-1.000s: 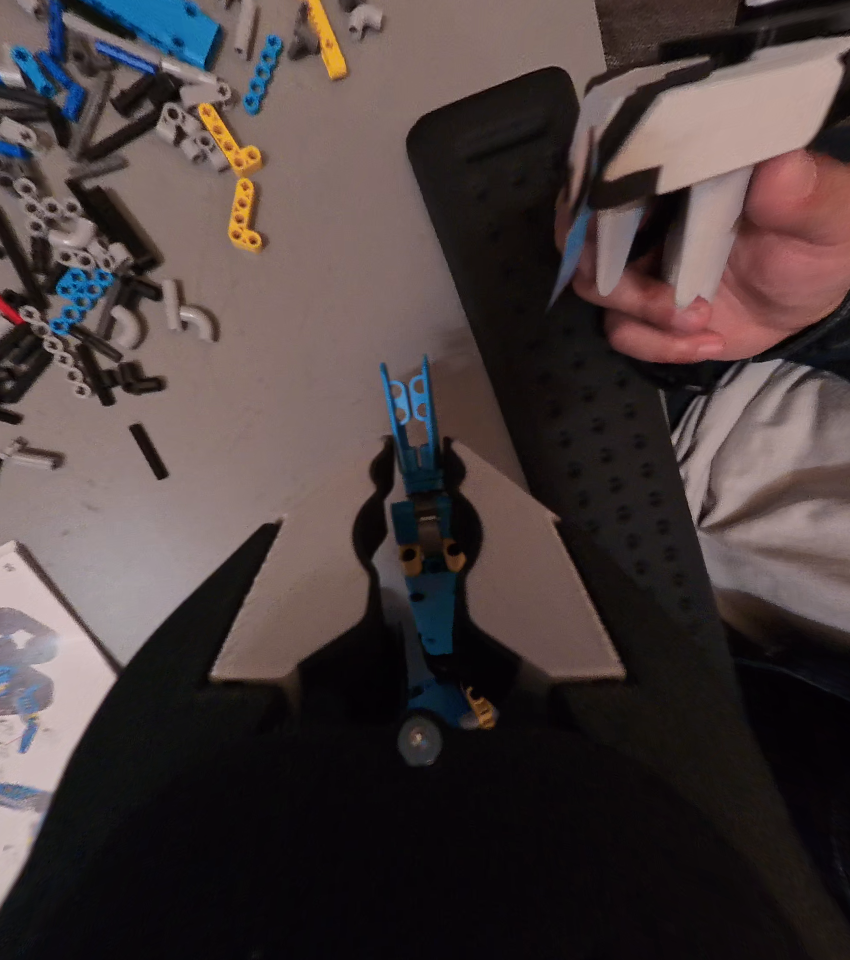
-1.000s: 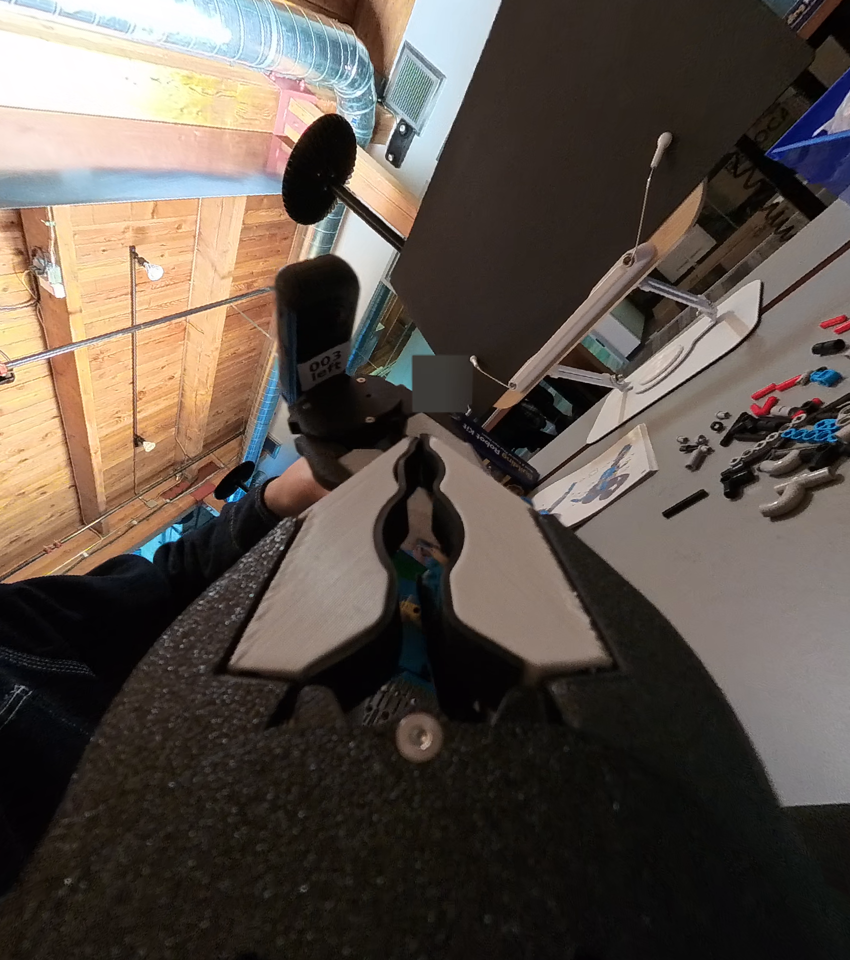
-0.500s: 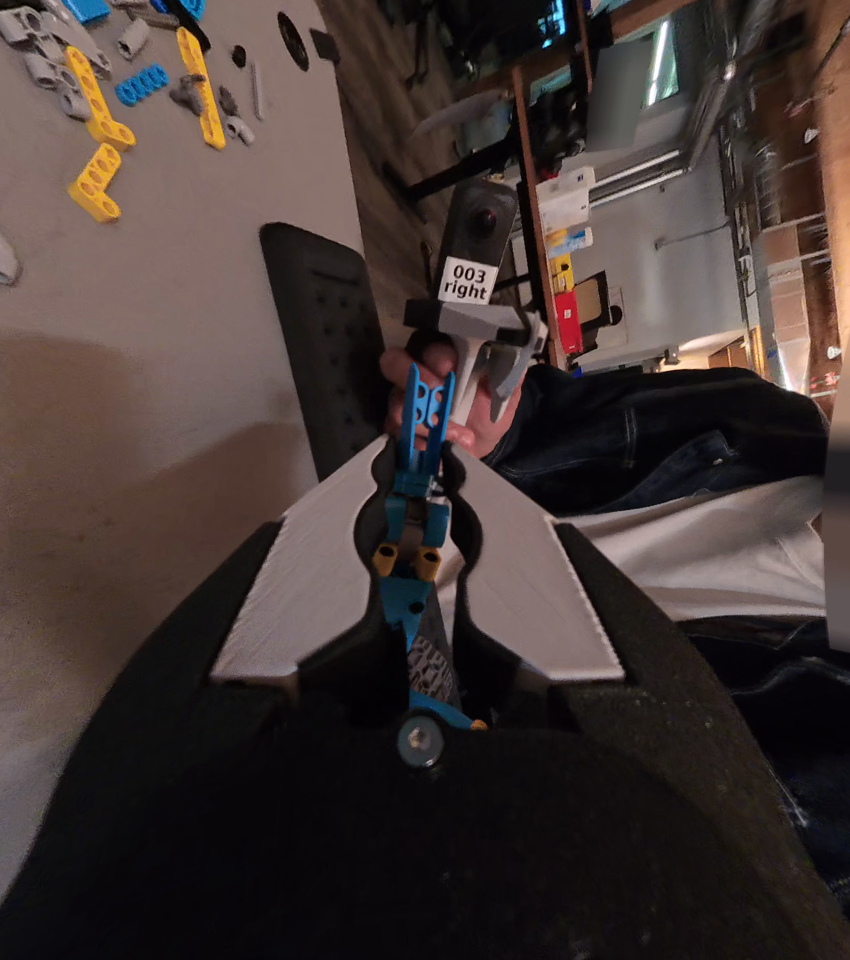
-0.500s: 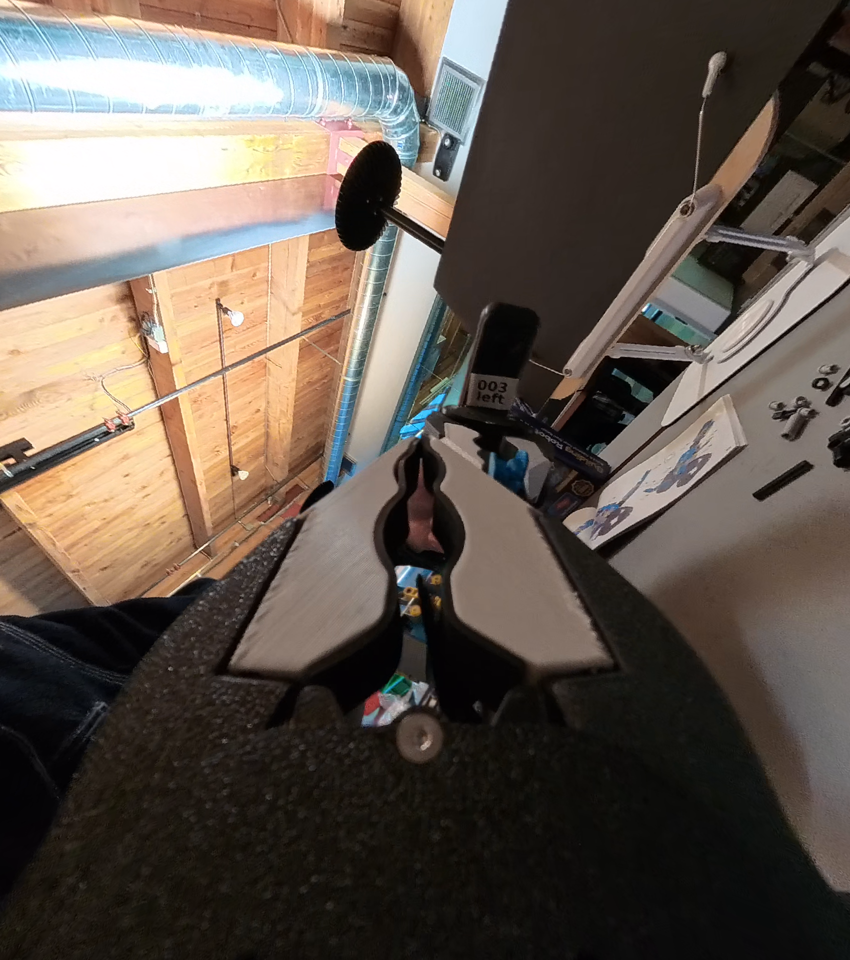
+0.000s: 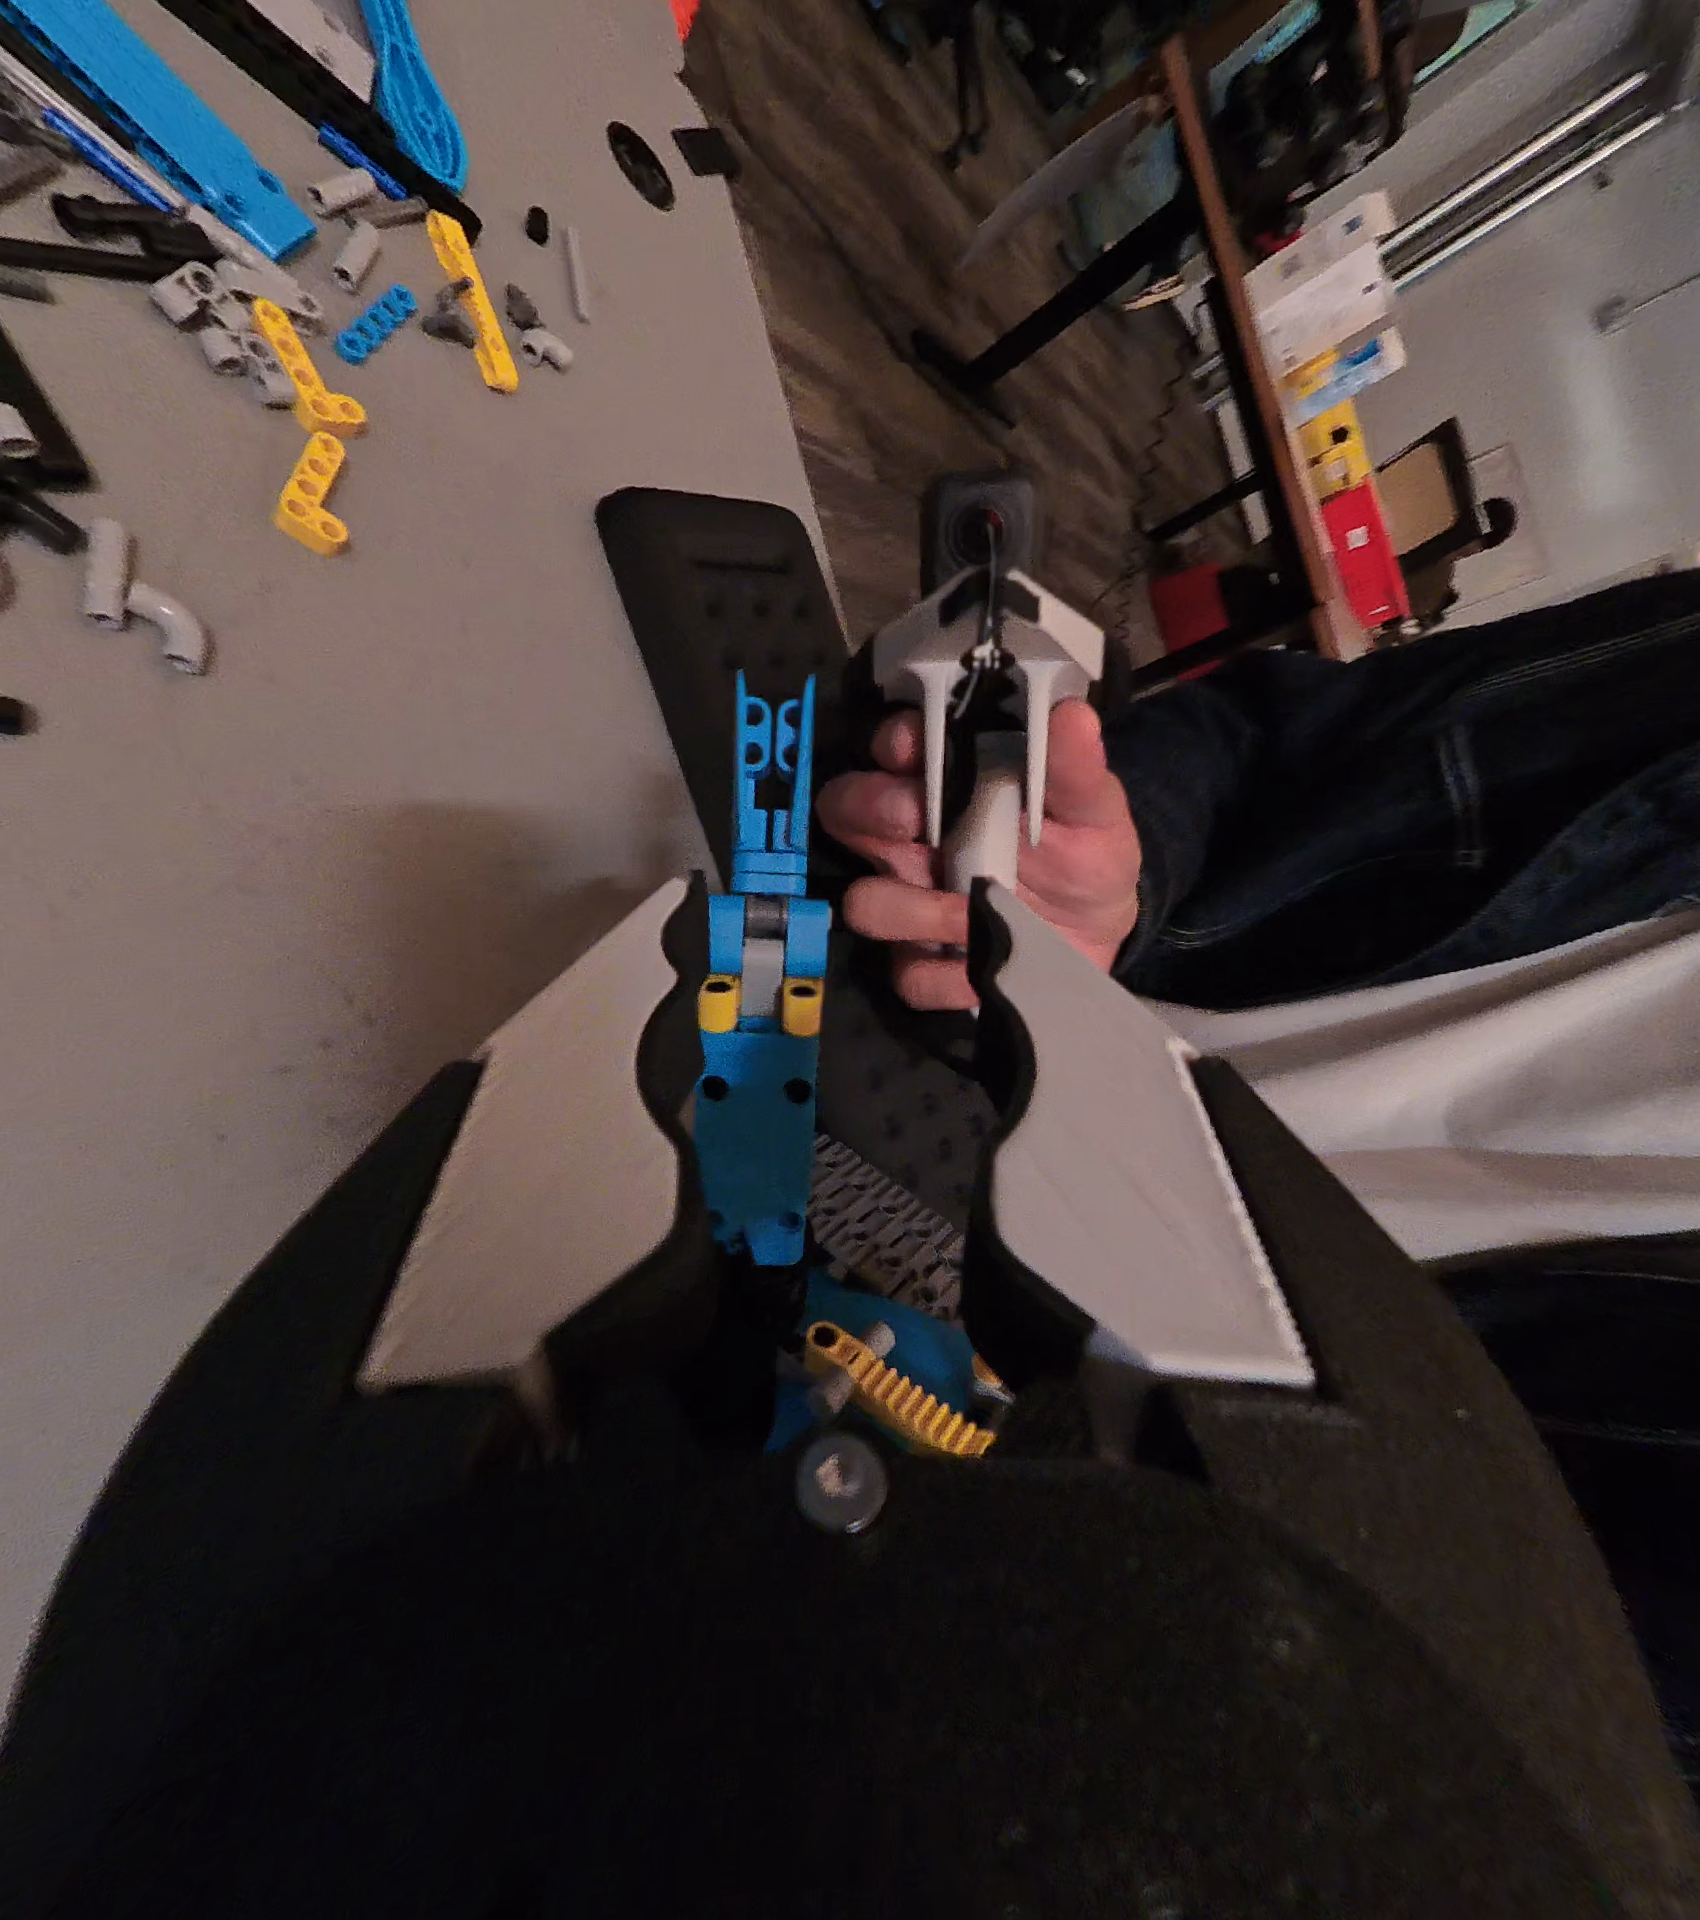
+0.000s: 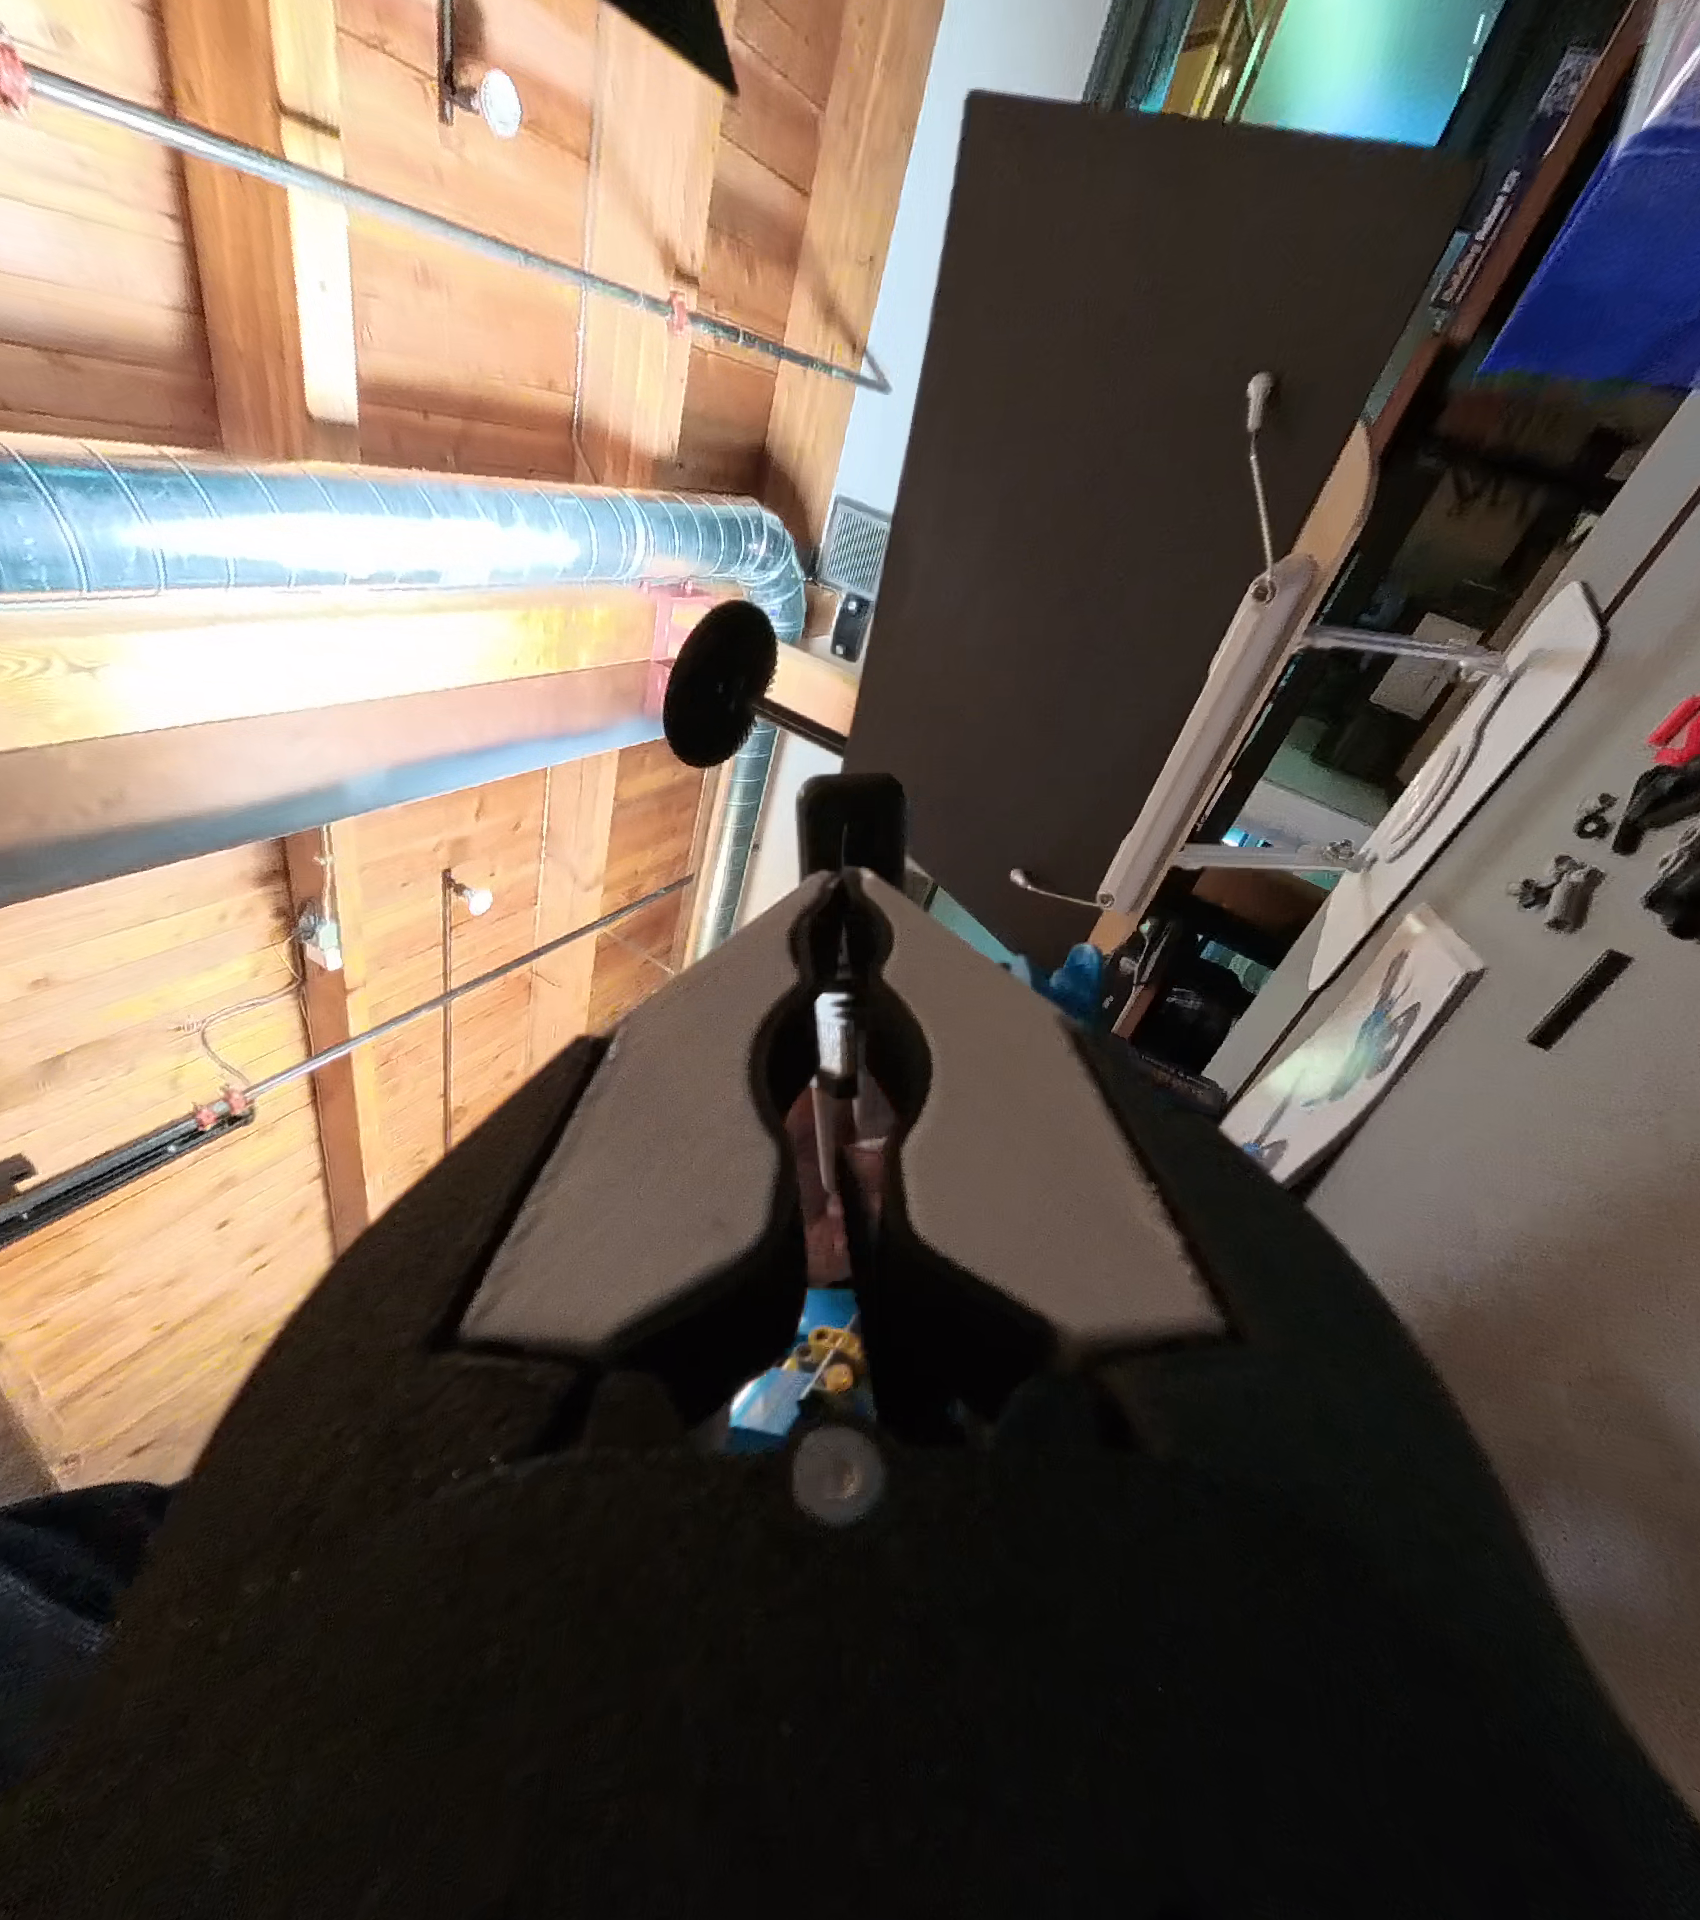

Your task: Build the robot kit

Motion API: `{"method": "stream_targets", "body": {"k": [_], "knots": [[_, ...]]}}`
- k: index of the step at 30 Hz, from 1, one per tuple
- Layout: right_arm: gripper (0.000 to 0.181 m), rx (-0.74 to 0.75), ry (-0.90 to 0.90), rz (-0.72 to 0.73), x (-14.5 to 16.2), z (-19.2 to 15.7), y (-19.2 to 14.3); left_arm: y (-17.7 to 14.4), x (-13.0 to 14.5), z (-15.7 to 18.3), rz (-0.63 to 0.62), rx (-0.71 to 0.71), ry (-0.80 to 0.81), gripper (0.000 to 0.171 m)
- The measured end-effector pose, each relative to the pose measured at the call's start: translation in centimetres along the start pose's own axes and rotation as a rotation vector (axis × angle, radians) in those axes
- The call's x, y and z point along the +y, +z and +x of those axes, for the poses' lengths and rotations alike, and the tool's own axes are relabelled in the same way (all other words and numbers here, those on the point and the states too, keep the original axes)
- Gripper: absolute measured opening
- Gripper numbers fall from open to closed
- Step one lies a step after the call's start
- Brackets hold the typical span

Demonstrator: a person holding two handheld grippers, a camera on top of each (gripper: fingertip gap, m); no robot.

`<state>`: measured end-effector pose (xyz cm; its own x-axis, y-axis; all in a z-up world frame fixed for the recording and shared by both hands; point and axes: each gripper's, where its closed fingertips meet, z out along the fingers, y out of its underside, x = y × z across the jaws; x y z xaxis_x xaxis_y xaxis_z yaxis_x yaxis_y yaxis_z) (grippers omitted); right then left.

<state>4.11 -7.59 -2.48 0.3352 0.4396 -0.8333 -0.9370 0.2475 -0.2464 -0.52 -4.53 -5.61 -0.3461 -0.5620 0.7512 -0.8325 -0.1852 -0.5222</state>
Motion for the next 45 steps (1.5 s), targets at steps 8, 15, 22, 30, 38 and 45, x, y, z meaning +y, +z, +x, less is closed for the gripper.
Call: {"method": "stream_targets", "body": {"k": [8, 15, 22, 30, 38, 45], "knots": [[0.000, -0.011, 0.032, -0.021, 1.9, 0.2, 0.2, 0.8, 1.3, -2.7, -0.188, -0.235, 0.170, 0.056], [0.000, -0.005, -0.032, -0.036, 1.1, 0.6, 0.4, 1.4, 2.1, -2.0, -0.271, -0.143, 0.102, 0.026], [0.000, -0.022, -0.103, -0.091, 1.3, 1.1, 1.9, -1.6, 0.6, -3.2, 0.064, -0.006, -0.159, 0.027], [0.000, -0.057, -0.180, -0.218, 2.0, 2.2, 5.6, -3.3, 0.1, -4.5, 0.227, 0.073, -0.272, 0.027], [0.000, -0.077, -0.181, -0.149, 1.3, 3.7, 7.6, -5.0, -2.9, -4.9, 0.328, 0.026, -0.147, 0.046], [0.000, -0.108, -0.076, -0.140, 0.8, 3.9, 6.8, -5.5, -4.8, -1.5, 0.372, -0.062, 0.216, 0.036]]}}
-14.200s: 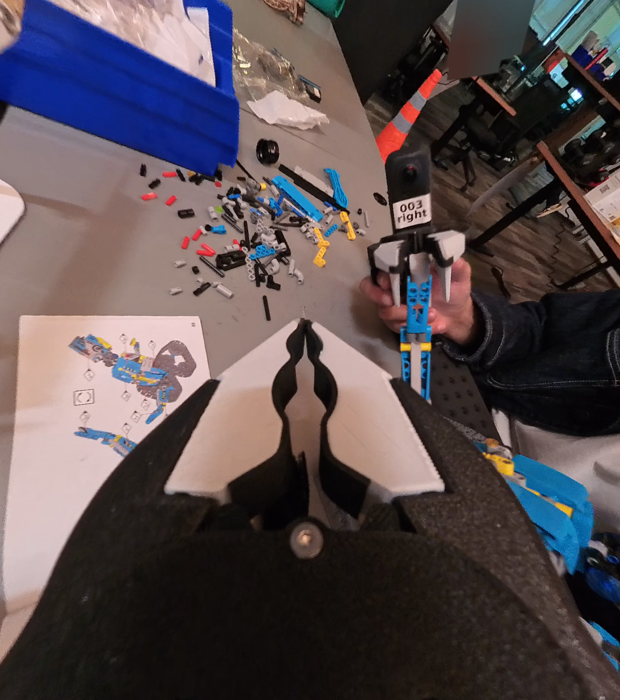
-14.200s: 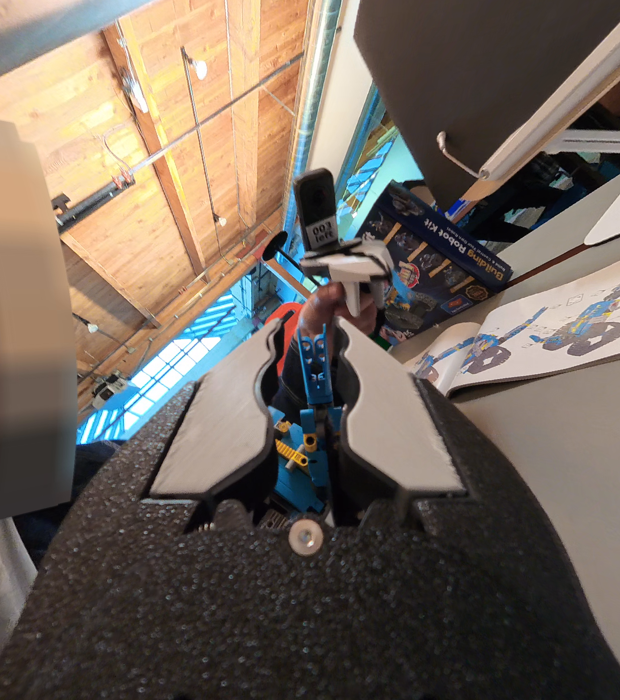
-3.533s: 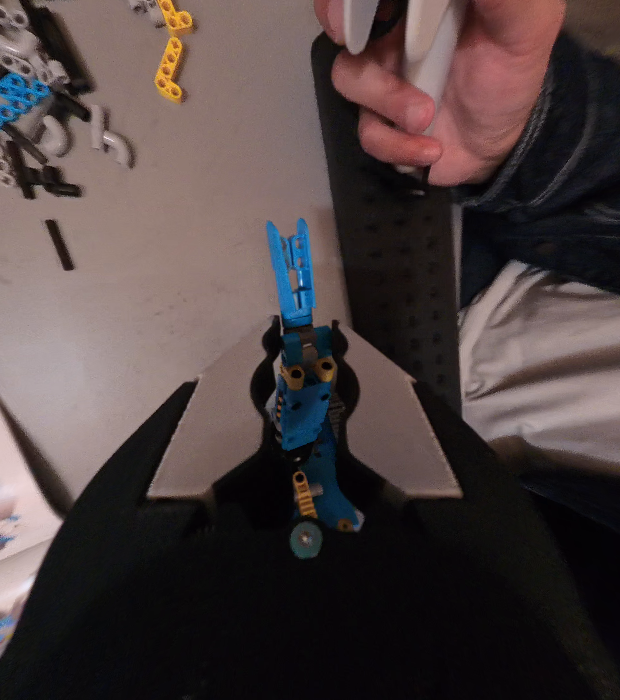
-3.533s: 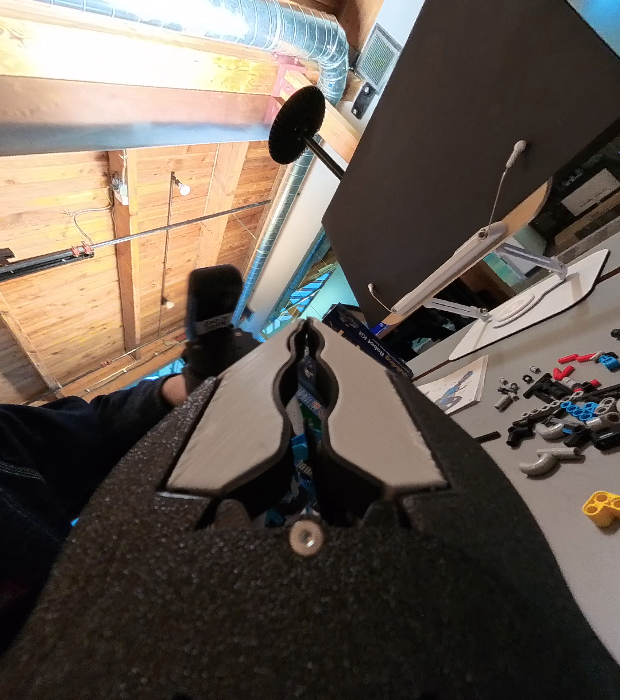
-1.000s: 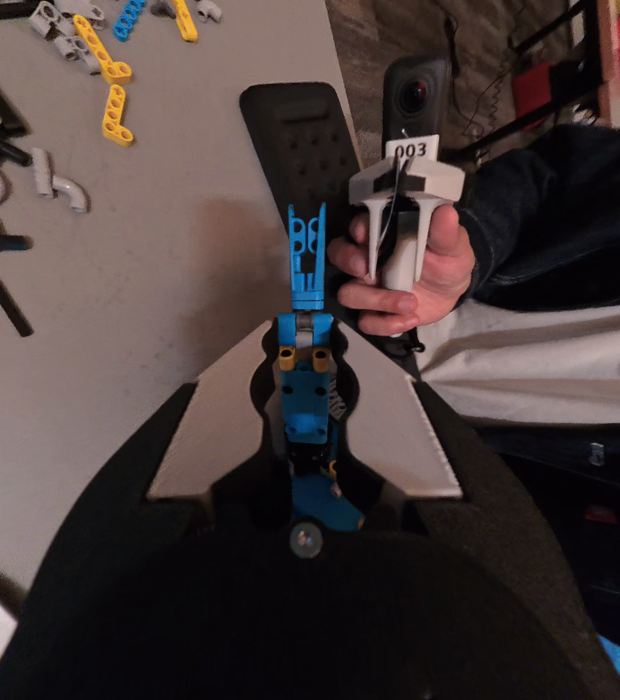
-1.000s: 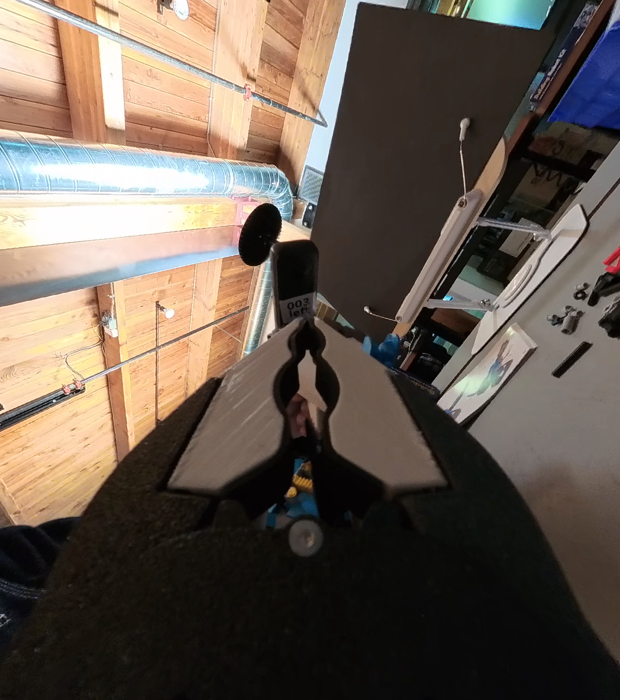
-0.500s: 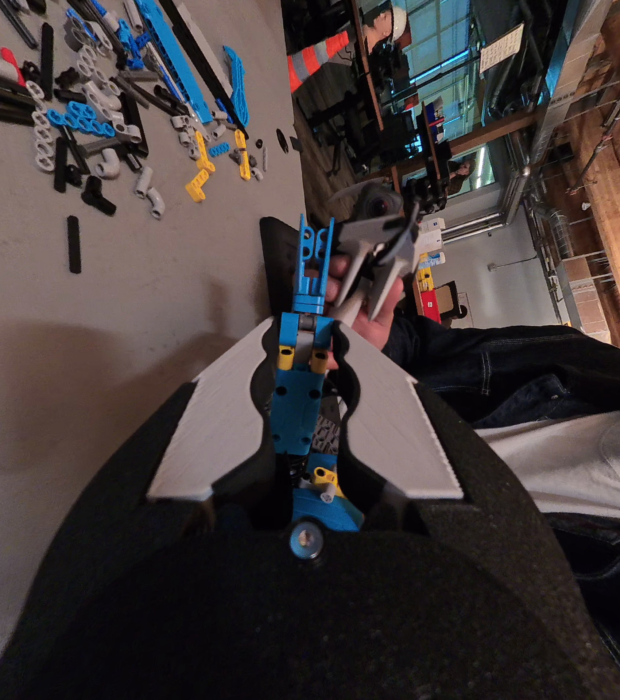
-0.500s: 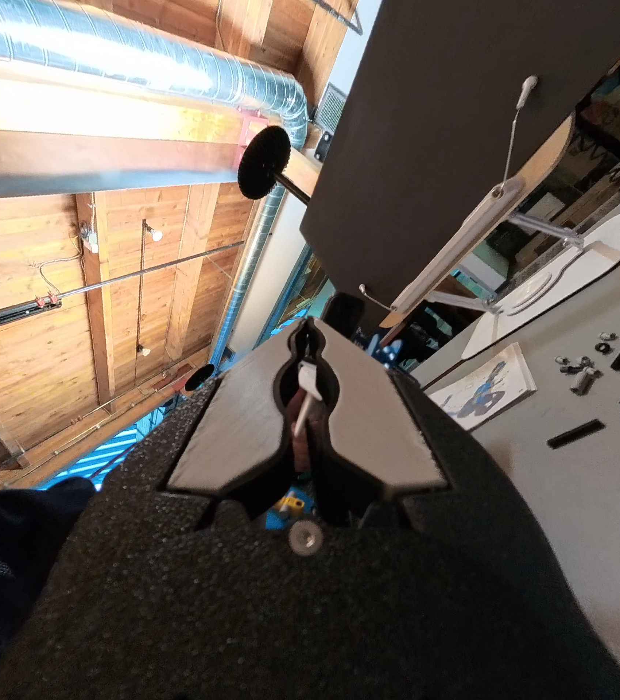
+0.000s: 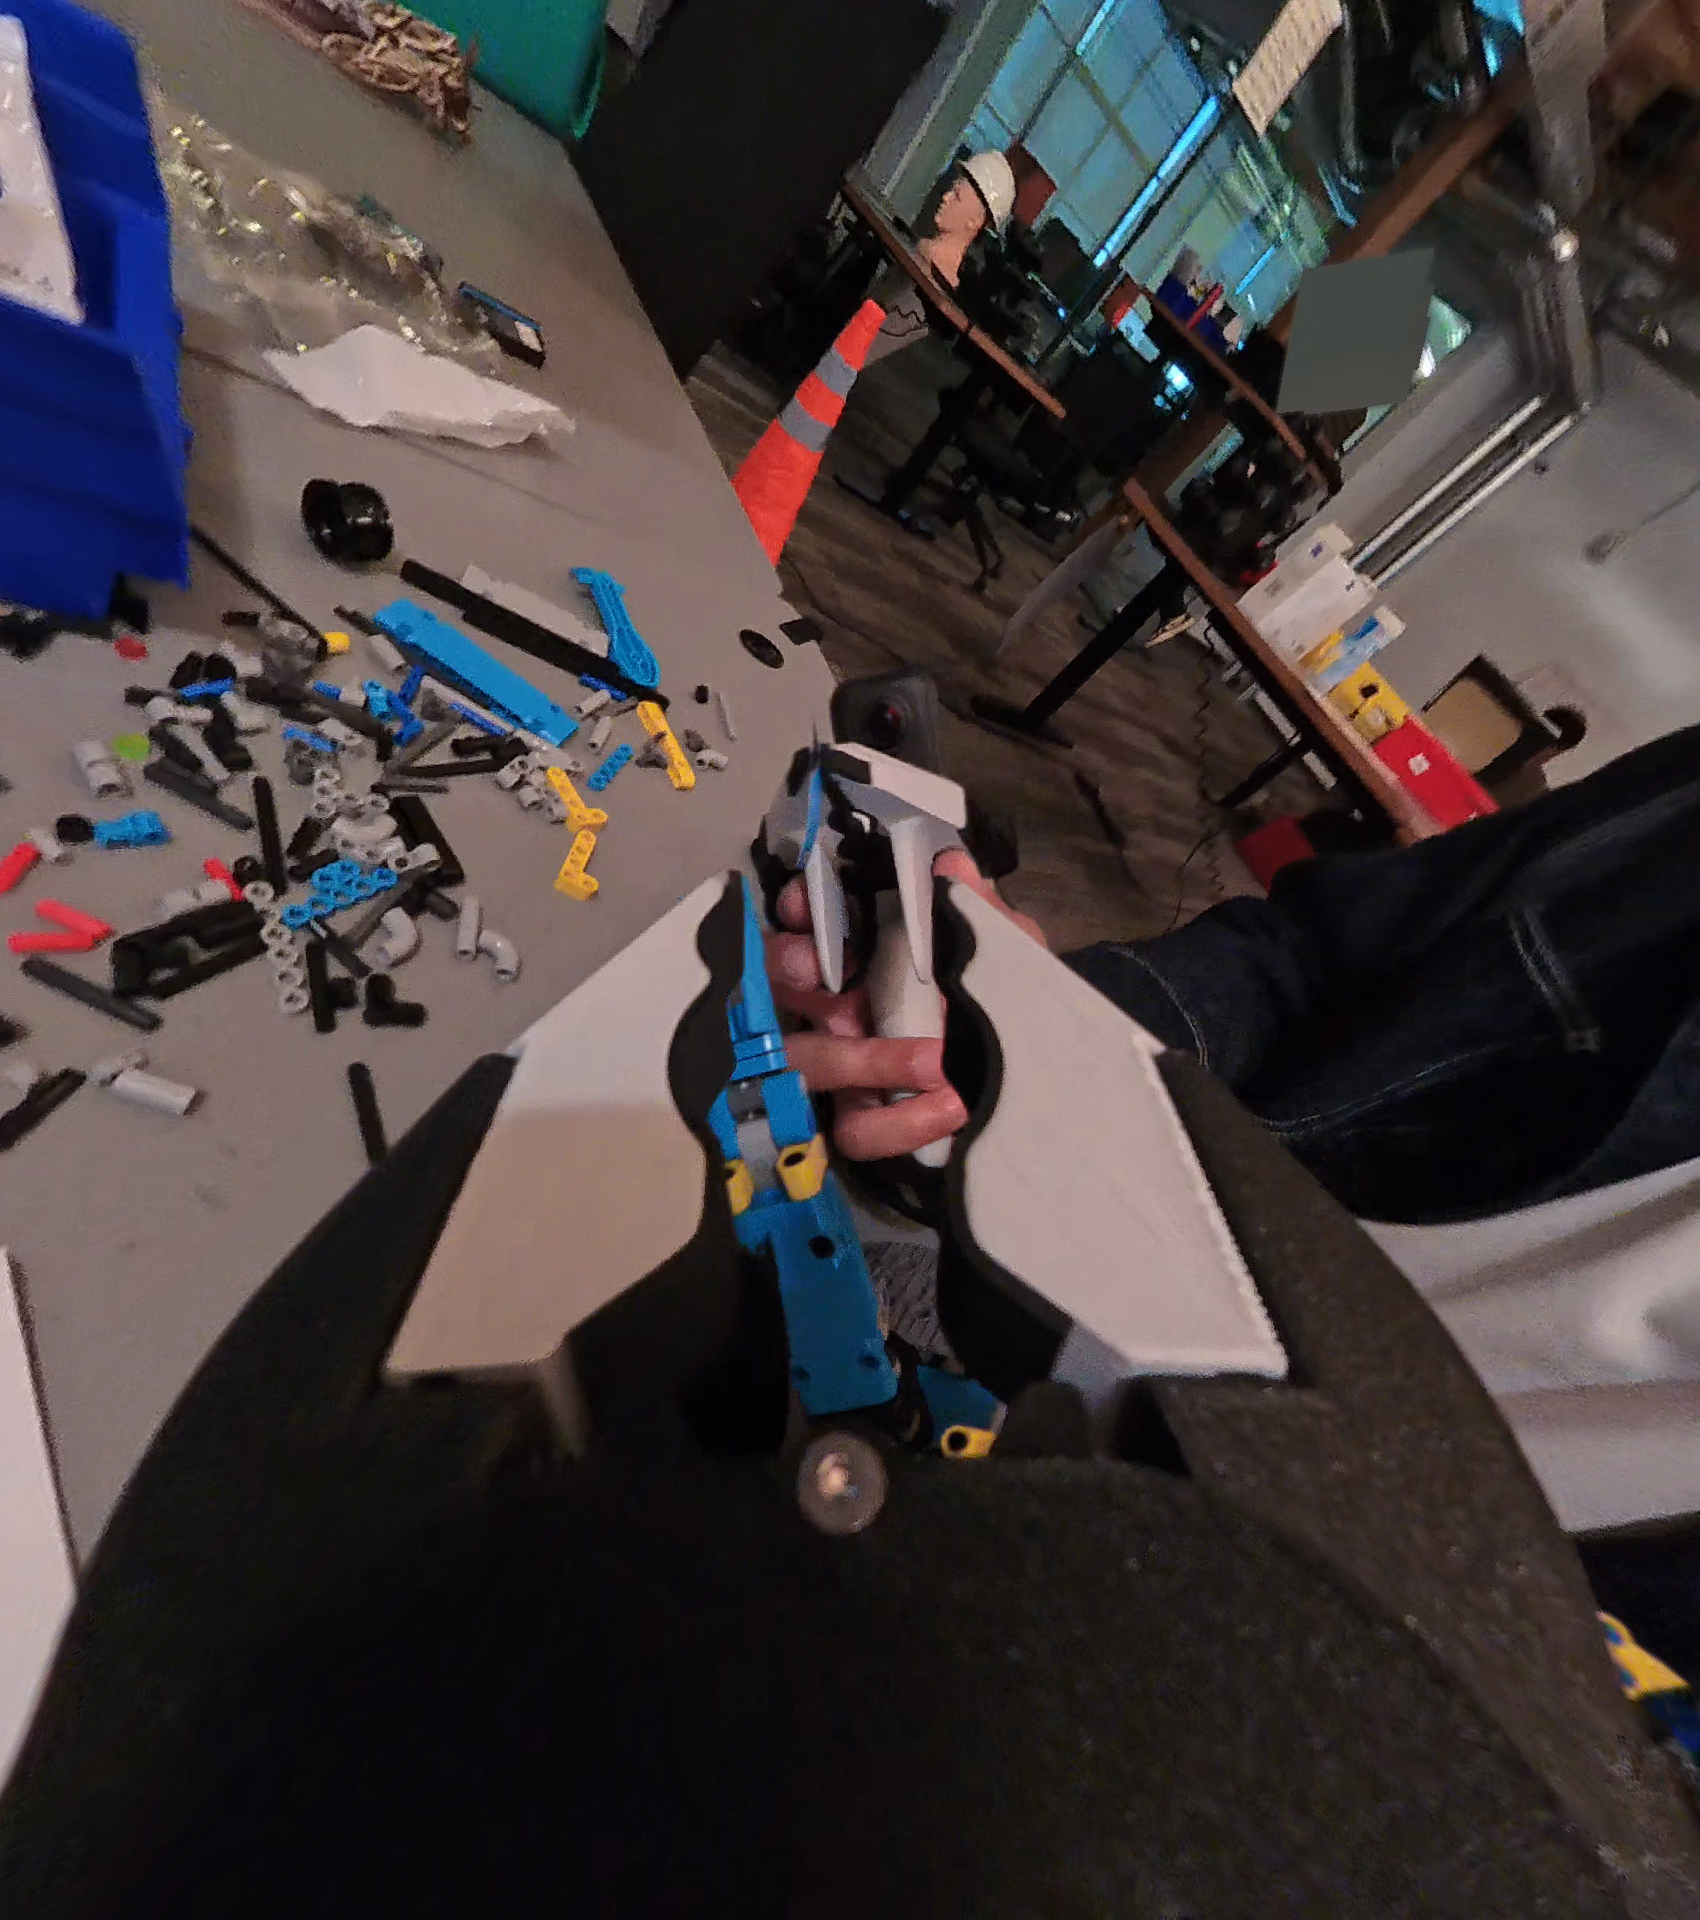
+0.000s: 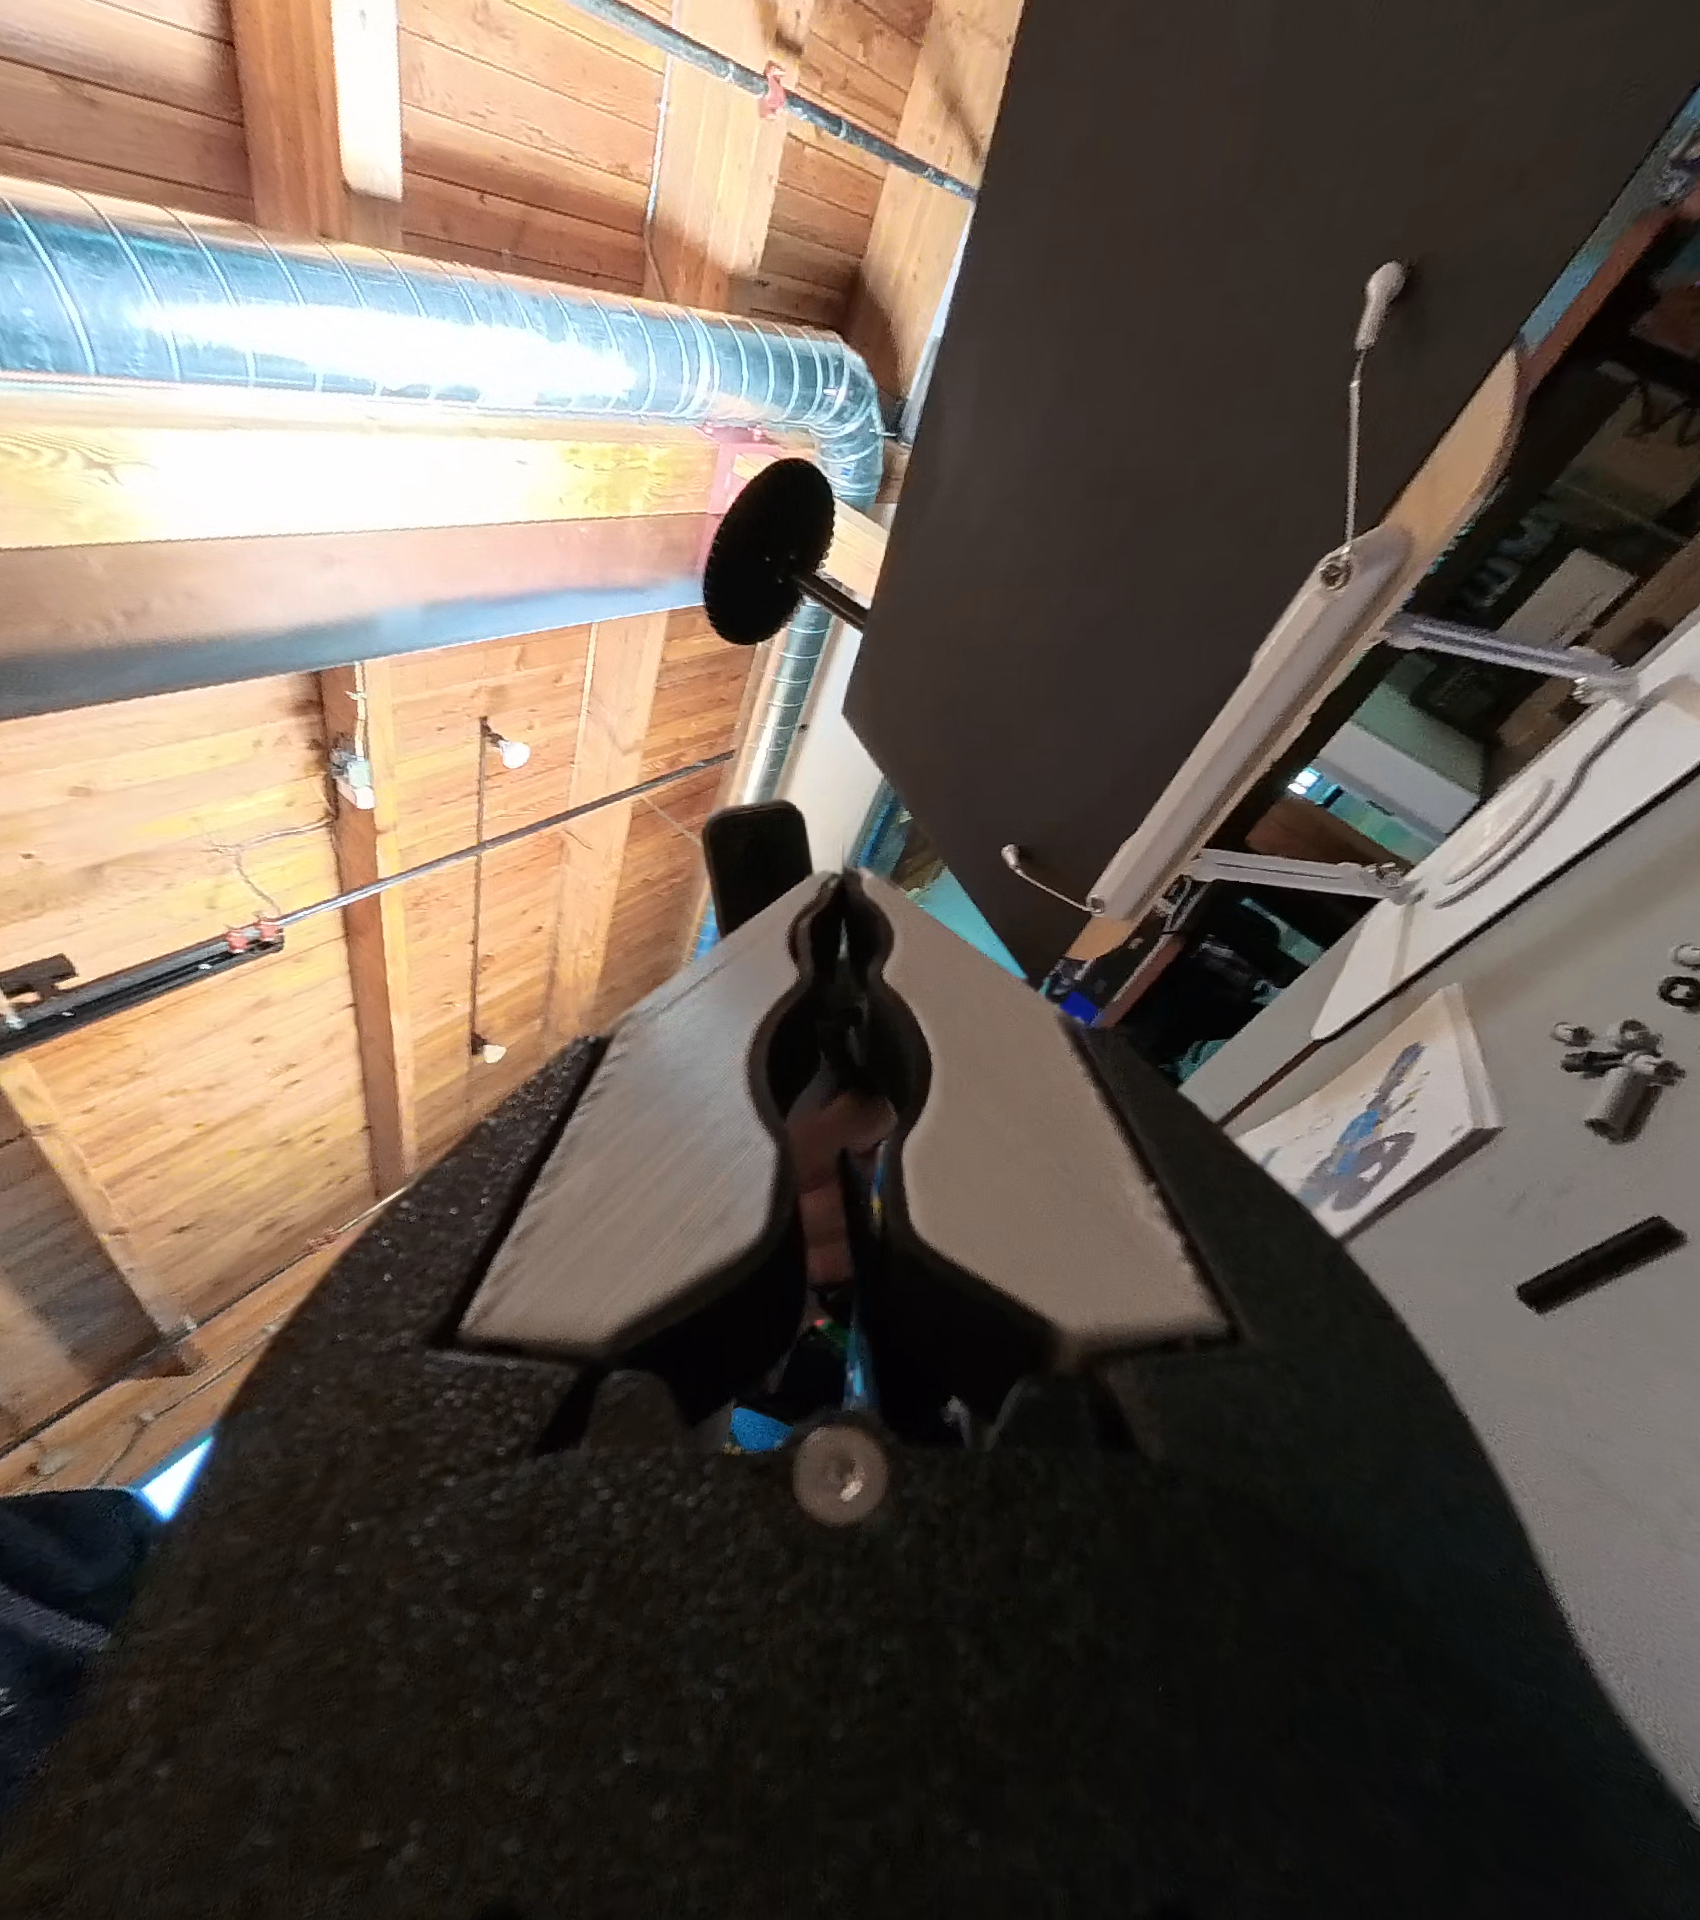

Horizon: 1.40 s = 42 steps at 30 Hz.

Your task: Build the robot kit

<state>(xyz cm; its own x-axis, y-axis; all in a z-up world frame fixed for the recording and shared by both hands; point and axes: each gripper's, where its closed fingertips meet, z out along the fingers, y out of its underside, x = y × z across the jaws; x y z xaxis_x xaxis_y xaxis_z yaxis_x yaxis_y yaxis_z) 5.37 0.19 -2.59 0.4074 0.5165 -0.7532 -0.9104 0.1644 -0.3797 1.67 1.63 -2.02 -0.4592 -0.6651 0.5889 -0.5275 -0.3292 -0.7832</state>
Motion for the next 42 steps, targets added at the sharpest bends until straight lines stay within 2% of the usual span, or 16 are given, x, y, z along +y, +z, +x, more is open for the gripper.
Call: {"method": "stream_targets", "body": {"k": [6, 13, 17, 22, 24, 27, 28, 31, 33, 38, 42], "knots": [[0.000, -0.103, 0.003, -0.013, 0.4, -2.0, 0.4, 1.6, 1.2, 0.9, -0.044, 0.015, 0.071, 0.029], [0.000, -0.122, 0.000, -0.038, 1.0, -2.4, 0.6, 2.1, 0.8, 1.5, 0.008, 0.072, 0.039, 0.025], [0.000, -0.117, -0.006, -0.046, 1.1, -2.4, 0.6, 2.2, 0.8, 1.6, 0.004, 0.070, 0.060, 0.000], [0.000, -0.093, -0.024, -0.070, 1.1, -2.3, 0.5, 2.1, 0.8, 2.0, -0.020, 0.064, 0.044, 0.000], [0.001, -0.073, -0.076, -0.145, 1.4, -2.3, 0.5, 2.1, 1.1, 2.0, -0.049, 0.051, 0.025, 0.000], [0.021, -0.076, -0.211, -0.317, 2.3, -2.8, 0.3, 1.7, 1.7, 1.7, -0.101, 0.005, 0.005, 0.000], [0.021, -0.076, -0.268, -0.373, 2.5, -2.8, 0.2, 1.5, 1.8, 1.6, -0.116, -0.015, 0.008, 0.000], [0.027, -0.112, -0.367, -0.438, 1.6, -3.1, -0.7, 0.9, 2.9, 1.3, -0.186, -0.061, 0.040, 0.000], [0.031, -0.078, -0.413, -0.539, 1.6, -1.8, -1.5, 0.6, 4.0, 1.2, -0.247, -0.091, 0.078, 0.000], [0.030, -0.163, -0.336, -0.734, 4.2, -1.7, -2.4, 1.2, 6.0, 2.1, -0.370, -0.120, 0.196, 0.000], [0.023, -0.217, -0.297, -0.781, 5.0, -2.4, -2.8, 1.5, 6.4, 2.6, -0.406, -0.125, 0.214, 0.000]]}}
